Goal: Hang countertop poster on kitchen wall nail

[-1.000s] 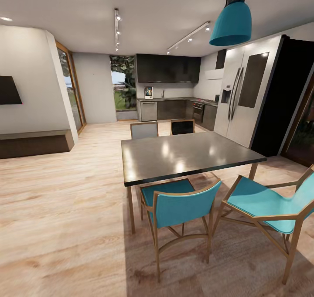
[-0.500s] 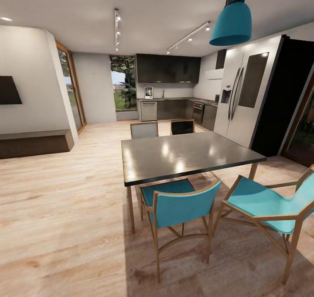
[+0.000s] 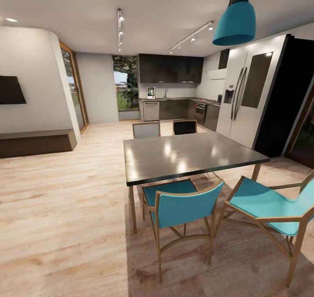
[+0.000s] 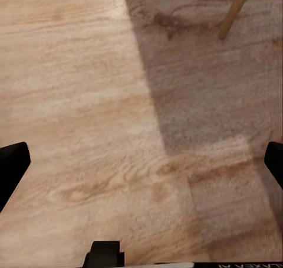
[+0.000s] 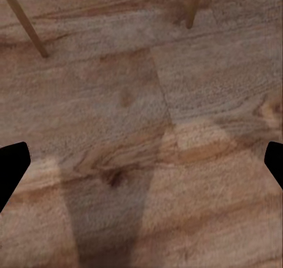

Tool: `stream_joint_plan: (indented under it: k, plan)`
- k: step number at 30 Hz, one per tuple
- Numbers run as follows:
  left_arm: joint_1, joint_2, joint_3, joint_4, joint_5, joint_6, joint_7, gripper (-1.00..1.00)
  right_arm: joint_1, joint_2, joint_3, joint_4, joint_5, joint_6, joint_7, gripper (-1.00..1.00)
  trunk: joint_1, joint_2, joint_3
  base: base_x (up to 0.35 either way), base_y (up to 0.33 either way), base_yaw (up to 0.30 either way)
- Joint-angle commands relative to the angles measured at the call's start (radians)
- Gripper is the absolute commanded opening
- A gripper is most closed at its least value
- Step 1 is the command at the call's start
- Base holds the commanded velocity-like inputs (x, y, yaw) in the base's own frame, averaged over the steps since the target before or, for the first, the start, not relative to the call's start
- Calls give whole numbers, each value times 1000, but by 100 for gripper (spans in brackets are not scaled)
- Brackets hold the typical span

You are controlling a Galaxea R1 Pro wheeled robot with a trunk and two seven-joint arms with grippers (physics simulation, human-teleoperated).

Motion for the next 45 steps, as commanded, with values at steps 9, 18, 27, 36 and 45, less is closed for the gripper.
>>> stream_joint_plan:
  k: [9,18,27,36,45]
  plan:
    - [0,15,3,6,-1,-1,0,100,0,1,0,2,0,-4,-3,100,0,0,-1,0,0,264]
    - [0,16,4,8,-1,0,0,100,0,2,1,2,1,-4,-5,100,0,0,-1,82,47,289]
    - [0,17,4,9,-1,-2,0,100,0,2,1,2,1,-3,-5,100,0,0,-1,209,212,286]
    - [0,17,3,9,-1,-1,0,100,4,1,3,3,2,-1,-1,100,0,0,-2,176,282,58]
    - [0,17,4,9,-1,0,-1,100,5,2,3,3,2,-4,-4,100,0,0,-2,238,285,262]
